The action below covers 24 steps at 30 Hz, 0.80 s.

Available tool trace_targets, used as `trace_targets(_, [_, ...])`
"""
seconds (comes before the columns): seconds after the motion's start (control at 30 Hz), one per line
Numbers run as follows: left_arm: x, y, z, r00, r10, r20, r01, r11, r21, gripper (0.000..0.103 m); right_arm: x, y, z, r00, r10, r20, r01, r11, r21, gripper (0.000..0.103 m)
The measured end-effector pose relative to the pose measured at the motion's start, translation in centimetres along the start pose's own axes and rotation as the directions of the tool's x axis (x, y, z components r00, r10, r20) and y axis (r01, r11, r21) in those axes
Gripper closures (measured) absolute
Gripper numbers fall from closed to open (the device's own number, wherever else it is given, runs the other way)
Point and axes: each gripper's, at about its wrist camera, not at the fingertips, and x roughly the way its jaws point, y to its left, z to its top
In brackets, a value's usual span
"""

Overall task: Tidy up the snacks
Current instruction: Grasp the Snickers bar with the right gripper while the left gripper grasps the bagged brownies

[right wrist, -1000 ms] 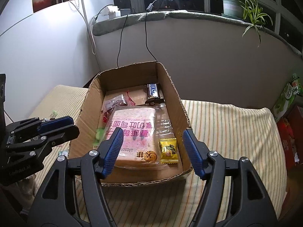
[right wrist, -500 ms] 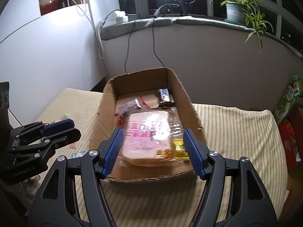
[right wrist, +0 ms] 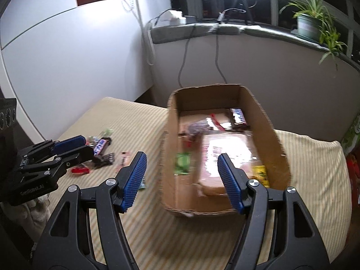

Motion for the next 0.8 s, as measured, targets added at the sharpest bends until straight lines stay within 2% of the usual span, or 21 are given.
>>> trace_targets(0.23, [-1.2,4.3,-2.4,0.996,0.078,-0.033,-0.08,0.994,-0.078,0.062,1.6,3.8,0.7,0.997,0.075,-0.024,-0.076,0.996,-0.046,0.035])
trace_targets(0.5, [-0.7,7.1,-3.9,0.994,0.085,-0.072,-0.096,0.981,-0.166,0.062,5.0,8.7,0.8,0.979,0.17,-0.109,-0.179,0.98,-0.082,0.035])
trace_targets(0.63, [-0.1,7.4,-4.2,0.992,0.094,-0.089,-0.109,0.979,-0.173,0.062,7.2,10.4,0.9,0.964,0.208,-0.163,-0.222,0.973,-0.069,0.035])
trace_targets(0.8, [0.6,8.0,-4.3,0.988,0.112,-0.104,-0.129,0.975,-0.183,0.056,11.3,11.6,1.3,0.928,0.276,-0.25,-0.282,0.959,0.011,0.035])
